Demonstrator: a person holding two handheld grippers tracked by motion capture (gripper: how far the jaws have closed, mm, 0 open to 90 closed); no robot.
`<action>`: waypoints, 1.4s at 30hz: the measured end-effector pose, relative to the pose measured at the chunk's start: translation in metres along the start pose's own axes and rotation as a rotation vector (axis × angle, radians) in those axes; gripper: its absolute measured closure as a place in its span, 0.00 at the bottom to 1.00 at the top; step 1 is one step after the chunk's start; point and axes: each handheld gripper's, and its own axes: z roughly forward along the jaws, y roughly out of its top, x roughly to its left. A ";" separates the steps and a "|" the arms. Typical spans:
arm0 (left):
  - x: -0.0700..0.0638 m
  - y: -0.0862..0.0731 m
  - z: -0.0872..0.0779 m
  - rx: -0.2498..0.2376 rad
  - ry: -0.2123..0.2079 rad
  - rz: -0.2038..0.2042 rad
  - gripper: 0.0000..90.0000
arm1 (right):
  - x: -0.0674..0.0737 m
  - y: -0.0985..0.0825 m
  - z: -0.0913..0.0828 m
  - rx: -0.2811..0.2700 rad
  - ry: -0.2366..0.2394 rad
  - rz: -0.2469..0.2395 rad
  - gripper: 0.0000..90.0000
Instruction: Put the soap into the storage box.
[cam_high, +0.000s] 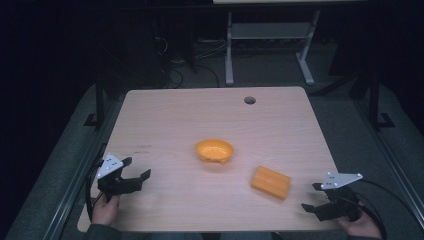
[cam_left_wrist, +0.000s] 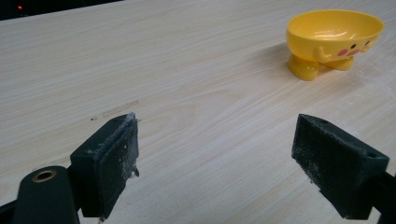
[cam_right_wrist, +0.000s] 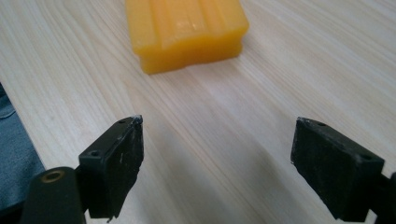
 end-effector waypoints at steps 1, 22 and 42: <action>0.000 0.000 0.000 0.004 0.001 0.004 0.16 | 0.001 0.002 0.000 0.003 -0.005 -0.006 0.18; -0.001 0.000 -0.001 -0.007 -0.020 0.004 0.16 | 0.016 0.045 -0.001 0.017 0.035 -0.084 0.18; 0.000 -0.001 -0.002 -0.005 -0.019 -0.007 0.16 | 0.026 0.090 0.018 0.062 0.078 -0.161 0.17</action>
